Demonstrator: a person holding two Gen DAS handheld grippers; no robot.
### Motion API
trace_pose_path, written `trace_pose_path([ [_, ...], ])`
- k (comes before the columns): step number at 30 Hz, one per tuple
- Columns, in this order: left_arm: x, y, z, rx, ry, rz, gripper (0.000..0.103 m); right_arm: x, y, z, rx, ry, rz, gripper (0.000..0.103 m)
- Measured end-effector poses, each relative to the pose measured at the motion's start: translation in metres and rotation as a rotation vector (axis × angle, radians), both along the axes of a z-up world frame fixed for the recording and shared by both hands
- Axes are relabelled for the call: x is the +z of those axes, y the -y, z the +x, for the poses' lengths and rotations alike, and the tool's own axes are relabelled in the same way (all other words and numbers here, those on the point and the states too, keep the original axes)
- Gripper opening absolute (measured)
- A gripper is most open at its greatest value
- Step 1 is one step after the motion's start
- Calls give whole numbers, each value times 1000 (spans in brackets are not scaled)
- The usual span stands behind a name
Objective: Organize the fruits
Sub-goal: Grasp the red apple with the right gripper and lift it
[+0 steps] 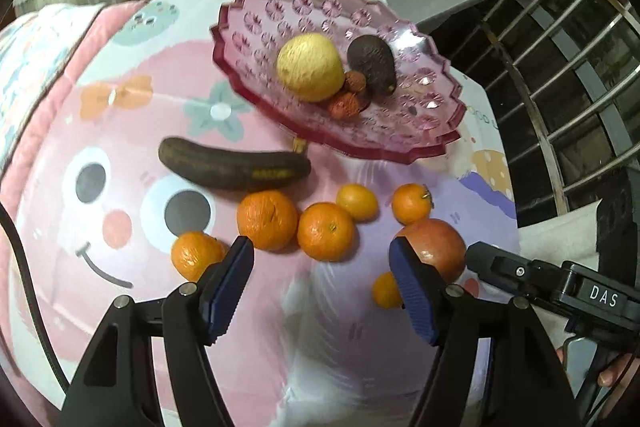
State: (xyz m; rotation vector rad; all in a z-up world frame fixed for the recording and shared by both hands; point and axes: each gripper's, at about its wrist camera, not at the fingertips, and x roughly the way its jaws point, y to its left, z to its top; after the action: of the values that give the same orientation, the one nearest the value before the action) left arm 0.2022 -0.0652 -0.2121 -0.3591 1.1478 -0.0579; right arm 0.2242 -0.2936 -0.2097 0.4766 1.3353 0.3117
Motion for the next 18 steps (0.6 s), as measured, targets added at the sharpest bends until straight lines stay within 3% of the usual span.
trace_pose_path([
  [8,-31,2,11,51,-67,-23,69,-35,-3,8,-59,-136,17,68],
  [12,-45,6,16,74,-90,-27,69,-42,-5,13,-63,-156,27,69],
  [18,-45,16,19,111,-66,32,70,-48,-11,18,-42,-166,30,70],
])
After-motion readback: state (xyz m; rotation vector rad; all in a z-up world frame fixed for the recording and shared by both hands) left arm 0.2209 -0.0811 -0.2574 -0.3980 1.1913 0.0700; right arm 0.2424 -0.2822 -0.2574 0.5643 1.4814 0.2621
